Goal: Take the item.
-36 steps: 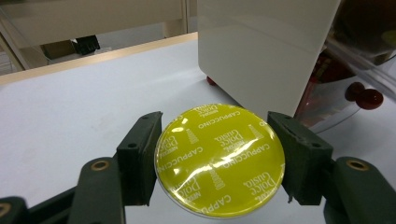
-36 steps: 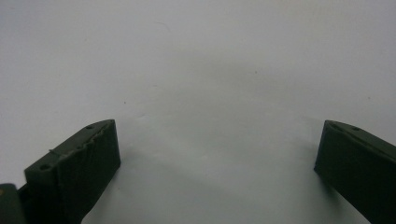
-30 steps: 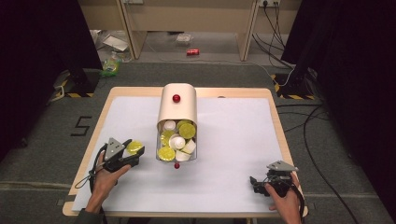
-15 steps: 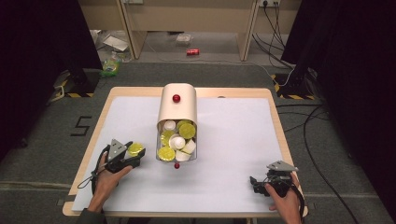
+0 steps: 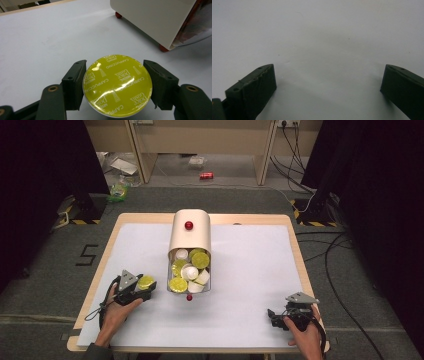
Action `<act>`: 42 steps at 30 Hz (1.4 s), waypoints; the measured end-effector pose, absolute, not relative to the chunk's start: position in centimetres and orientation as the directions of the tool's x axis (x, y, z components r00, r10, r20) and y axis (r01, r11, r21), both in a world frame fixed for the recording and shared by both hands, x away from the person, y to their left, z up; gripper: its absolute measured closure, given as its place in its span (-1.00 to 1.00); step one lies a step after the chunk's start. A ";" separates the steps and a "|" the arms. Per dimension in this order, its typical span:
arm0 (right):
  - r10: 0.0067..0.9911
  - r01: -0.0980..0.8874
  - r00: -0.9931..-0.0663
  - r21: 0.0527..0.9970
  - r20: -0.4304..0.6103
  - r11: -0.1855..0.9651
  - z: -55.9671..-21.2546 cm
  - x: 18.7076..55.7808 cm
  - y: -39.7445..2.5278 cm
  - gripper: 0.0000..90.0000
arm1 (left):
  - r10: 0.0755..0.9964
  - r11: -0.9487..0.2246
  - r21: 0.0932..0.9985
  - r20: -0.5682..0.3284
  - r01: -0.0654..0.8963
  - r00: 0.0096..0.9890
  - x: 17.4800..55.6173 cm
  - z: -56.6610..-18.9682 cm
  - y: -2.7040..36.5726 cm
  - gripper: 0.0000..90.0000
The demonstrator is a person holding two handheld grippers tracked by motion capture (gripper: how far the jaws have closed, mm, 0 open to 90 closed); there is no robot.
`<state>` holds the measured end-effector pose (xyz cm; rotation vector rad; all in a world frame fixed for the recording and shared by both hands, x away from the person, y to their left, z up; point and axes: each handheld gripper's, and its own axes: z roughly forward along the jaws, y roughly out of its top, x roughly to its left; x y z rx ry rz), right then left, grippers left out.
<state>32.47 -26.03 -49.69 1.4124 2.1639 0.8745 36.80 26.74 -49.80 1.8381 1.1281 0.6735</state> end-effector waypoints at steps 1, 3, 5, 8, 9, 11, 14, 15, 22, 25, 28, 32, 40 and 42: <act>0.916 0.658 -0.402 0.695 -0.001 0.290 -49.7 32.5 -26.0 -0.99 | 0.895 -0.227 0.872 0.011 0.434 0.447 36.8 -49.8 26.7 -0.18; 0.916 0.658 -0.402 0.695 -0.001 0.290 -49.7 32.5 -26.0 -0.99 | 0.895 -0.224 0.872 0.007 0.435 0.447 36.8 -49.8 26.8 -0.19; 0.916 0.658 -0.402 0.695 -0.001 0.290 -49.7 32.5 -26.0 -0.99 | 0.895 -0.220 0.872 0.003 0.437 0.446 36.8 -49.8 26.8 -0.19; 0.916 0.658 -0.402 0.695 -0.001 0.290 -49.7 32.5 -26.0 -0.99 | 0.894 -0.225 0.871 0.005 0.437 0.449 36.8 -49.8 26.8 -0.21; 0.916 0.658 -0.402 0.695 -0.001 0.290 -49.7 32.5 -26.0 -0.99 | 0.894 -0.225 0.871 0.005 0.438 0.448 36.8 -49.8 26.8 -0.22; 0.915 0.658 -0.402 0.695 -0.001 0.290 -49.7 32.5 -26.0 -0.99 | 0.894 -0.223 0.871 0.003 0.438 0.447 36.8 -49.8 26.8 -0.22; 0.915 0.658 -0.403 0.694 0.000 0.290 -49.7 32.5 -26.0 -0.99 | 0.895 -0.220 0.872 0.002 0.438 0.447 36.8 -49.8 26.8 -0.23; 0.915 0.658 -0.402 0.695 -0.001 0.290 -49.7 32.5 -26.0 -0.99 | 0.895 -0.221 0.871 0.002 0.438 0.447 36.8 -49.8 26.8 -0.23; 0.915 0.658 -0.402 0.695 -0.001 0.290 -49.7 32.5 -26.0 -0.99 | 0.892 -0.220 0.881 0.009 0.418 0.451 36.6 -49.5 26.7 -0.26; 0.915 0.659 -0.403 0.694 0.000 0.290 -49.7 32.5 -26.0 -0.99 | 0.892 -0.214 0.888 0.008 0.406 0.453 36.5 -49.3 26.7 -0.28; 0.915 0.658 -0.403 0.695 -0.001 0.290 -49.7 32.5 -26.0 -0.99 | 0.890 -0.209 0.894 0.007 0.396 0.456 36.2 -49.0 26.7 -0.31; 0.915 0.658 -0.403 0.694 0.000 0.290 -49.7 32.5 -26.0 -0.99 | 0.884 -0.209 0.905 0.013 0.370 0.468 35.7 -48.1 26.5 -0.35; 0.915 0.658 -0.403 0.695 0.000 0.290 -49.7 32.5 -26.0 -0.99 | 0.867 -0.217 0.922 0.031 0.320 0.498 34.7 -46.9 26.0 -0.43; 0.915 0.658 -0.402 0.694 -0.001 0.290 -49.7 32.5 -26.0 -0.99 | 0.864 -0.220 0.922 0.033 0.319 0.502 34.6 -46.8 25.9 -0.44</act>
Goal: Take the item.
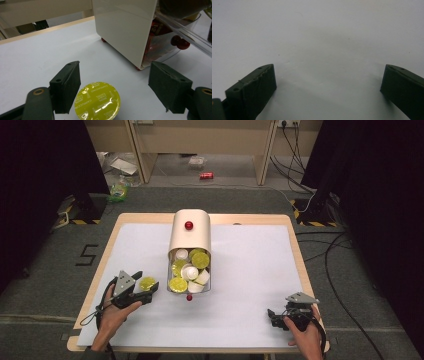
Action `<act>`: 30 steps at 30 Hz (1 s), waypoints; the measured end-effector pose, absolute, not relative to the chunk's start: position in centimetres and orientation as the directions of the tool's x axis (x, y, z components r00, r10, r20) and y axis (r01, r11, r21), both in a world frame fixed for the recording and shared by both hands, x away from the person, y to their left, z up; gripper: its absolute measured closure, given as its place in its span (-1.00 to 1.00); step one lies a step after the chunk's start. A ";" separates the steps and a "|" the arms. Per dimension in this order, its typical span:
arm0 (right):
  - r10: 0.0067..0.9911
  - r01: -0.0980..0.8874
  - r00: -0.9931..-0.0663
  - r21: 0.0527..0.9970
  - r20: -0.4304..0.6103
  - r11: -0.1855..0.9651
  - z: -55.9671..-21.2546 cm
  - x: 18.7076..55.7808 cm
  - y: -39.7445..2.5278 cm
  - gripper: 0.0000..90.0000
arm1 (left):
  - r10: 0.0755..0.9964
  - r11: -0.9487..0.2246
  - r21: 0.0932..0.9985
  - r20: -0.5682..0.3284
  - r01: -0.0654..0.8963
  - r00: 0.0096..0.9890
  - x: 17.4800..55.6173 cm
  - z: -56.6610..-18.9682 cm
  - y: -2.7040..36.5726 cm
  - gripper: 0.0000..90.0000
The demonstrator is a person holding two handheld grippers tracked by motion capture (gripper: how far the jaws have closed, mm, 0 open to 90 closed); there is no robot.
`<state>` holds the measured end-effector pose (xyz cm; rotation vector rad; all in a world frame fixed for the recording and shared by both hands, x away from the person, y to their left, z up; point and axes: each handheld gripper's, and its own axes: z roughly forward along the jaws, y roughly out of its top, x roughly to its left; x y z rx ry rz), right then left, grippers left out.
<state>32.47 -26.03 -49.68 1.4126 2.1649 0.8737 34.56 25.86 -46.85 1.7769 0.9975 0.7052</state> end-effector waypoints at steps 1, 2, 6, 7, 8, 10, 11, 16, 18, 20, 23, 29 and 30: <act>0.915 0.658 -0.402 0.695 -0.001 0.290 -49.7 32.5 -26.0 -0.99 | 0.864 -0.219 0.922 0.032 0.318 0.502 34.5 -46.8 25.8 -0.45; 0.916 0.658 -0.402 0.695 -0.001 0.290 -49.7 32.5 -26.0 -0.99 | 0.863 -0.220 0.923 0.033 0.316 0.503 34.4 -46.8 25.8 -0.46; 0.915 0.658 -0.402 0.695 -0.001 0.290 -49.7 32.5 -26.0 -0.99 | 0.859 -0.214 0.926 0.026 0.312 0.511 34.1 -46.5 25.7 -0.51; 0.916 0.658 -0.402 0.695 -0.001 0.290 -49.7 32.5 -26.0 -0.99 | 0.857 -0.216 0.926 0.028 0.310 0.514 34.0 -46.5 25.7 -0.52; 0.916 0.658 -0.402 0.695 -0.001 0.290 -49.7 32.5 -26.0 -0.99 | 0.856 -0.215 0.927 0.027 0.308 0.516 33.9 -46.4 25.6 -0.53; 0.916 0.658 -0.402 0.695 -0.001 0.290 -49.7 32.5 -26.0 -0.99 | 0.856 -0.216 0.928 0.030 0.304 0.516 33.6 -46.3 25.5 -0.57; 0.916 0.658 -0.402 0.695 -0.001 0.290 -49.7 32.5 -26.0 -0.99 | 0.855 -0.218 0.928 0.033 0.302 0.518 33.6 -46.2 25.5 -0.60; 0.915 0.658 -0.403 0.695 -0.001 0.290 -49.7 32.5 -26.0 -0.99 | 0.852 -0.213 0.929 0.025 0.302 0.523 33.2 -46.2 25.3 -0.65; 0.915 0.658 -0.403 0.695 -0.001 0.291 -49.7 32.5 -26.0 -0.99 | 0.851 -0.209 0.930 0.020 0.302 0.525 33.0 -46.2 25.3 -0.66; 0.915 0.658 -0.404 0.695 0.000 0.290 -49.7 32.5 -26.0 -0.99 | 0.849 -0.215 0.930 0.027 0.298 0.528 32.8 -46.1 25.3 -0.67; 0.915 0.658 -0.403 0.695 -0.001 0.291 -49.7 32.5 -26.0 -0.99 | 0.845 -0.215 0.931 0.025 0.295 0.534 32.4 -46.0 25.2 -0.67; 0.915 0.658 -0.403 0.695 -0.001 0.291 -49.7 32.5 -26.0 -0.99 | 0.838 -0.227 0.928 0.032 0.294 0.545 31.7 -46.1 24.8 -0.67; 0.915 0.659 -0.403 0.694 0.000 0.290 -49.7 32.5 -26.0 -0.99 | 0.836 -0.229 0.928 0.033 0.295 0.547 31.6 -46.1 24.7 -0.67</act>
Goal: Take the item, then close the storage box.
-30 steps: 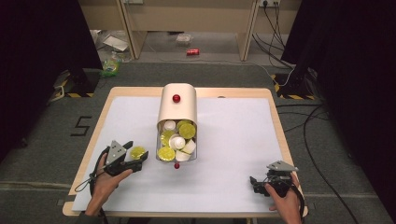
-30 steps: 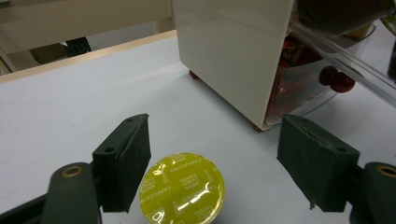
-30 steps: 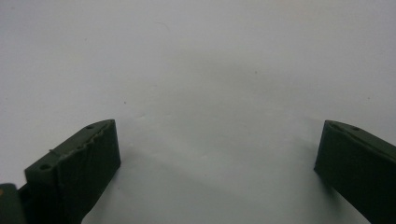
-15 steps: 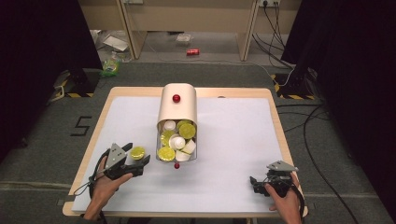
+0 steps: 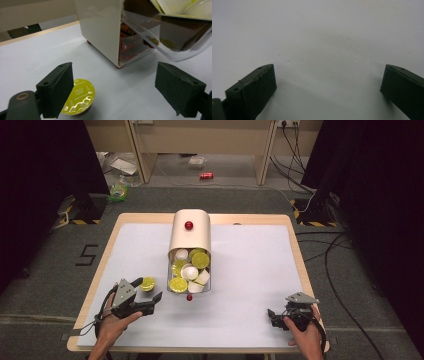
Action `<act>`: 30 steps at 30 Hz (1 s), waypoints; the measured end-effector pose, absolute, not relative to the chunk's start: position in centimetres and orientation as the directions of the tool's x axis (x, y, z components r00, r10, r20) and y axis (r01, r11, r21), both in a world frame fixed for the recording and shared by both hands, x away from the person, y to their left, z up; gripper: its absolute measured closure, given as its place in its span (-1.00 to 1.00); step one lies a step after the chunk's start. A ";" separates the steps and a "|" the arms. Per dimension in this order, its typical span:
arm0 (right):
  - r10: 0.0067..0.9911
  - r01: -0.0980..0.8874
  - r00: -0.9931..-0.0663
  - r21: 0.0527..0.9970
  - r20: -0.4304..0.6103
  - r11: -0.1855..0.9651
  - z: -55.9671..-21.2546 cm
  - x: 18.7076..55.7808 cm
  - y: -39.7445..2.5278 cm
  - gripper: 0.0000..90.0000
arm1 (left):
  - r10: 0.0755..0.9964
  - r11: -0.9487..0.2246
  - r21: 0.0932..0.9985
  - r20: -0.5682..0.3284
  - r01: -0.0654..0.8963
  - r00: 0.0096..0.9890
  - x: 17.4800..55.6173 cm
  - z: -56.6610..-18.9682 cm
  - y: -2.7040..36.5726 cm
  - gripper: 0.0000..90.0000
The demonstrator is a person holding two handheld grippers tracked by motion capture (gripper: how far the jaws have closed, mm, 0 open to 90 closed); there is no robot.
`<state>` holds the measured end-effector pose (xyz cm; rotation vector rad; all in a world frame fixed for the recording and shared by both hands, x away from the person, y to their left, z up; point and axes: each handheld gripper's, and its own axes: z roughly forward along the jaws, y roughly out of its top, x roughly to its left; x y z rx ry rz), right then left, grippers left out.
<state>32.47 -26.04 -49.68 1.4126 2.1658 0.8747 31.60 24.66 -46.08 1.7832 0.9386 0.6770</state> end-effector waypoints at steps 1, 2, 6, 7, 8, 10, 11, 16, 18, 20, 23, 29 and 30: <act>0.915 0.658 -0.403 0.695 -0.001 0.290 -49.7 32.5 -26.0 -0.99 | 0.834 -0.233 0.927 0.035 0.293 0.551 31.5 -46.1 24.6 -0.67; 0.915 0.658 -0.403 0.694 0.000 0.290 -49.7 32.5 -26.0 -0.99 | 0.833 -0.233 0.928 0.035 0.292 0.552 31.4 -46.1 24.5 -0.67; 0.915 0.659 -0.403 0.694 0.000 0.290 -49.7 32.5 -26.0 -0.99 | 0.831 -0.235 0.929 0.041 0.284 0.554 31.0 -45.8 24.5 -0.67; 0.915 0.659 -0.403 0.694 0.000 0.290 -49.7 32.5 -26.0 -1.00 | 0.831 -0.236 0.930 0.043 0.282 0.555 30.9 -45.8 24.5 -0.67; 0.915 0.659 -0.403 0.694 0.000 0.290 -49.7 32.5 -26.0 -1.00 | 0.831 -0.236 0.931 0.044 0.280 0.555 30.8 -45.7 24.5 -0.67; 0.915 0.659 -0.403 0.694 0.000 0.290 -49.7 32.5 -26.0 -1.00 | 0.831 -0.237 0.931 0.045 0.279 0.555 30.6 -45.7 24.5 -0.67; 0.915 0.659 -0.403 0.694 0.000 0.290 -49.7 32.5 -26.0 -0.99 | 0.831 -0.237 0.931 0.046 0.278 0.555 30.6 -45.7 24.5 -0.67; 0.915 0.659 -0.403 0.694 0.001 0.290 -49.7 32.5 -26.0 -0.99 | 0.830 -0.237 0.929 0.042 0.283 0.556 30.3 -45.8 24.4 -0.67; 0.915 0.659 -0.403 0.694 0.001 0.290 -49.7 32.5 -26.0 -1.00 | 0.828 -0.237 0.929 0.040 0.285 0.559 30.2 -45.8 24.4 -0.67; 0.915 0.659 -0.402 0.695 0.000 0.290 -49.7 32.5 -26.0 -1.00 | 0.828 -0.239 0.928 0.040 0.287 0.559 30.0 -45.9 24.4 -0.67; 0.916 0.659 -0.402 0.695 0.000 0.289 -49.7 32.5 -26.0 -1.00 | 0.828 -0.240 0.927 0.041 0.288 0.560 29.8 -45.9 24.4 -0.67; 0.916 0.659 -0.402 0.695 -0.001 0.290 -49.7 32.5 -26.0 -1.00 | 0.827 -0.239 0.930 0.043 0.280 0.561 29.4 -45.4 24.3 -0.67; 0.916 0.659 -0.402 0.695 0.000 0.289 -49.7 32.5 -26.0 -1.00 | 0.826 -0.238 0.931 0.044 0.277 0.562 29.4 -45.3 24.3 -0.67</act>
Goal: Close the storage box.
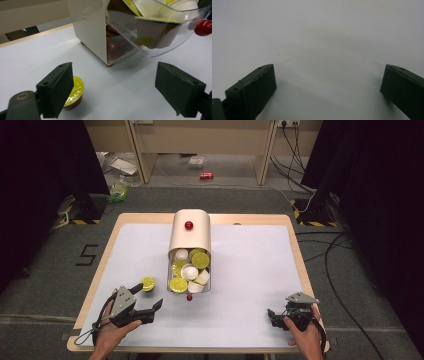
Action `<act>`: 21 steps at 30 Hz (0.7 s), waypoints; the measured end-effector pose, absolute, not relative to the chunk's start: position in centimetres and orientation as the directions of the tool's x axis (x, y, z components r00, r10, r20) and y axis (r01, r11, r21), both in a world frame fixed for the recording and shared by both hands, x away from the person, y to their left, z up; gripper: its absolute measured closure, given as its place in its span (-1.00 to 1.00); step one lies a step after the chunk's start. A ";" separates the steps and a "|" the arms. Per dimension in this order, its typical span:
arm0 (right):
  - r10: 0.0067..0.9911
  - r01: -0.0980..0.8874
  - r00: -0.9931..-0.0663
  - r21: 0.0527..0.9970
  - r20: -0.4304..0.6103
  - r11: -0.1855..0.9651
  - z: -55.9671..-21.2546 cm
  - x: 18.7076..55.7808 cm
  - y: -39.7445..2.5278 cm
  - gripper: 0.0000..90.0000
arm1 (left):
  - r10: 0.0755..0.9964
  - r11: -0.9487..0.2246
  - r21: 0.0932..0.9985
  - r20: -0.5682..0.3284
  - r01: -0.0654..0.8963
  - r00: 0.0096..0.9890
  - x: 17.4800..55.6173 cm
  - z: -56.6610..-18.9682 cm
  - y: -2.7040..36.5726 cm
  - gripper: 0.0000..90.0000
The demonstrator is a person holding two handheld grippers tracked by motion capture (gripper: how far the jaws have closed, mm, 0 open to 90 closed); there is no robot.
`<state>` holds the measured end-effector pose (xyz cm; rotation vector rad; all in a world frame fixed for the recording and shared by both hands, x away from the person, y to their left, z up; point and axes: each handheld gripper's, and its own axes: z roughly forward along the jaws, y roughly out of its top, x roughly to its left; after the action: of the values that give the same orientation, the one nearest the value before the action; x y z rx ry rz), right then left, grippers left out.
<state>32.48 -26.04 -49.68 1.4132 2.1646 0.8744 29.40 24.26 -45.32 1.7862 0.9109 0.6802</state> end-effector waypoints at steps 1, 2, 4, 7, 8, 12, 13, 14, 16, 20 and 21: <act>0.915 0.659 -0.402 0.694 0.000 0.290 -49.7 32.5 -26.0 -1.00 | 0.826 -0.238 0.931 0.044 0.277 0.562 29.3 -45.2 24.2 -0.67; 0.915 0.659 -0.403 0.694 0.000 0.290 -49.7 32.5 -26.0 -1.00 | 0.825 -0.239 0.931 0.045 0.276 0.563 29.3 -45.2 24.2 -0.67; 0.915 0.659 -0.403 0.694 0.000 0.290 -49.7 32.5 -26.0 -1.00 | 0.823 -0.241 0.930 0.046 0.276 0.566 29.2 -45.2 24.1 -0.67; 0.915 0.659 -0.403 0.694 0.000 0.290 -49.7 32.5 -26.0 -1.00 | 0.820 -0.250 0.928 0.050 0.277 0.570 29.1 -45.3 24.0 -0.67; 0.915 0.659 -0.403 0.694 0.000 0.290 -49.7 32.5 -26.0 -1.00 | 0.819 -0.252 0.927 0.051 0.278 0.572 29.1 -45.3 24.0 -0.67; 0.916 0.658 -0.402 0.695 -0.001 0.289 -49.7 32.5 -26.0 -1.00 | 0.816 -0.250 0.928 0.050 0.275 0.576 29.0 -45.1 23.9 -0.67; 0.916 0.659 -0.402 0.695 -0.001 0.290 -49.7 32.5 -26.0 -1.00 | 0.815 -0.251 0.929 0.050 0.273 0.577 28.9 -45.0 23.8 -0.67; 0.916 0.659 -0.402 0.694 0.000 0.289 -49.7 32.5 -26.0 -1.00 | 0.814 -0.250 0.929 0.050 0.273 0.578 28.9 -44.9 23.8 -0.67; 0.915 0.659 -0.403 0.694 0.000 0.290 -49.7 32.5 -26.0 -0.99 | 0.813 -0.245 0.931 0.045 0.271 0.580 28.9 -44.8 23.7 -0.67; 0.916 0.658 -0.402 0.695 -0.001 0.290 -49.7 32.5 -26.0 -0.99 | 0.810 -0.248 0.930 0.046 0.270 0.585 28.9 -44.9 23.5 -0.67; 0.916 0.658 -0.402 0.695 -0.001 0.289 -49.7 32.5 -26.0 -1.00 | 0.810 -0.247 0.930 0.045 0.272 0.584 28.9 -45.0 23.5 -0.67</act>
<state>32.47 -26.03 -49.69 1.4129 2.1637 0.8740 28.89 23.51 -44.95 1.7974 0.8854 0.6622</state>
